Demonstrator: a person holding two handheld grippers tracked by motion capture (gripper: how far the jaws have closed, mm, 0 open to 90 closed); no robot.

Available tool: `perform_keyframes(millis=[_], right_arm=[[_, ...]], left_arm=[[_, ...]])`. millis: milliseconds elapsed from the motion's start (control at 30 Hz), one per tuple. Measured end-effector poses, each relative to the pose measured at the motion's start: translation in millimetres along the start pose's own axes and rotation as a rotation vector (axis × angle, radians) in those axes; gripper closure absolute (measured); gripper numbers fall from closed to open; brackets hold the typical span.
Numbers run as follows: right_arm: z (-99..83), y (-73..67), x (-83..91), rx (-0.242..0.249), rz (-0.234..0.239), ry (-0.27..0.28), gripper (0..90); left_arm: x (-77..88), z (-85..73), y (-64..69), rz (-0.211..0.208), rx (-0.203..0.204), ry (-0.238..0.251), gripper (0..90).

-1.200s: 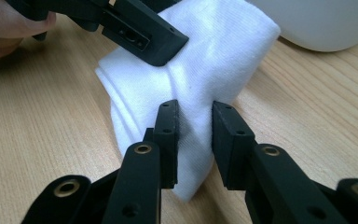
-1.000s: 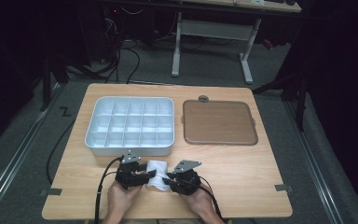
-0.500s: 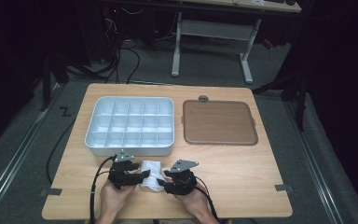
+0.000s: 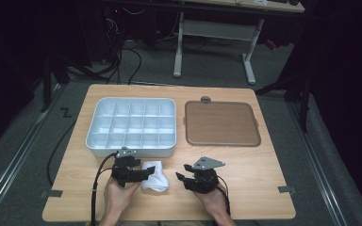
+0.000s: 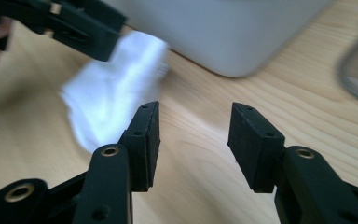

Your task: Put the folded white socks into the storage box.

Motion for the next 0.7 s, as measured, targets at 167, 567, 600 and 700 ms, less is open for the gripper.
perform_keyframes(millis=[167, 567, 600, 700], right_arm=[[-18.0, 34.1, 20.3, -0.037, -0.113, -0.004, 53.8], [-55.2, 93.4, 66.9, -0.081, -0.31, -0.024, 51.3], [-58.6, 98.5, 69.2, -0.093, -0.325, -0.027, 51.1], [-68.7, 112.3, 74.7, -0.109, -0.372, -0.04, 50.2]], left_arm=[[-9.0, -5.7, -9.4, 0.037, 0.008, -0.026, 28.9], [-12.6, -14.3, -15.2, 0.023, 0.062, -0.039, 34.7], [-12.6, -14.6, -14.9, 0.019, 0.062, -0.041, 35.9], [-12.6, -15.0, -14.1, 0.01, 0.071, -0.05, 39.4]])
Point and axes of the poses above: each handheld gripper's, and its own axes: x roughly backward along the jaws, z roughly out of its top, y roughly to its right, the point moved 9 cm from there along -x, roughly forward along the jaws, and after that the axes turned 5 degrees about z, right-handed, at the moved point
